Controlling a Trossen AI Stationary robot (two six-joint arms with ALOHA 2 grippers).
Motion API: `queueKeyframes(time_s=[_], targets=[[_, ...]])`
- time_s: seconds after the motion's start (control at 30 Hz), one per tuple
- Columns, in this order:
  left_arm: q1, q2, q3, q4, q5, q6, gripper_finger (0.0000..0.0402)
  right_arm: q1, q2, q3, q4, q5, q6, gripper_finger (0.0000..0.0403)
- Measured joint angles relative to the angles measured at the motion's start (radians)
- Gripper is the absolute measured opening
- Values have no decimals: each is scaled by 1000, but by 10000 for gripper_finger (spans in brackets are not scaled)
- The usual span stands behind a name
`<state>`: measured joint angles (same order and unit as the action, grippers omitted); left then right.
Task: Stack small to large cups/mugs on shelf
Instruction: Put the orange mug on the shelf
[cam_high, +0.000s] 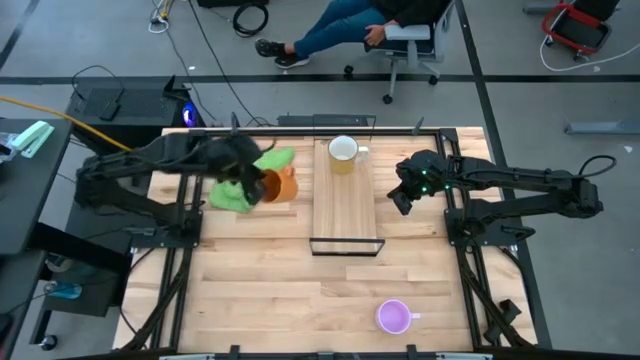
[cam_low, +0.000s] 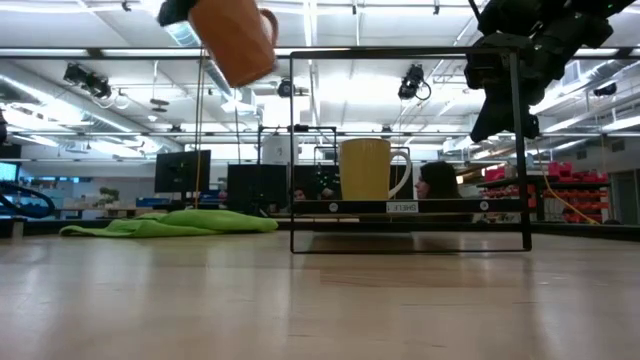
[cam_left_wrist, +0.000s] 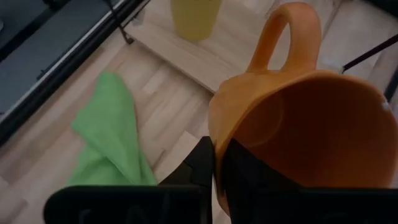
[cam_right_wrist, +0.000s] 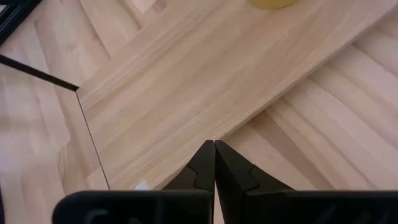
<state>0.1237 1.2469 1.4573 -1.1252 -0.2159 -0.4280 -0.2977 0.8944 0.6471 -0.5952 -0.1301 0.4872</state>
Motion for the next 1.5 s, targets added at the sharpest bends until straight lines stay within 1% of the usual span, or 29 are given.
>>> queueKeyframes(time_s=[0.2,0.37,0.5,0.67,0.8,1.07,1.23,1.5], targets=[[123,178,108,3,109,213,23,0,0,0,0,7,26,12],[187,334,264,5,208,361,23,-1,0,0,0,7,44,12],[215,452,401,-11,261,460,23,-1,0,0,0,10,45,12],[221,587,560,-95,276,552,23,-1,0,0,-3,29,45,10],[221,678,642,-134,276,613,23,-1,0,0,-3,29,45,10],[210,807,719,-135,280,724,23,-1,0,0,-3,30,71,10],[203,856,719,-136,280,741,23,-1,0,0,-3,33,74,10],[185,921,719,-134,284,808,23,-1,0,0,-2,48,89,9]])
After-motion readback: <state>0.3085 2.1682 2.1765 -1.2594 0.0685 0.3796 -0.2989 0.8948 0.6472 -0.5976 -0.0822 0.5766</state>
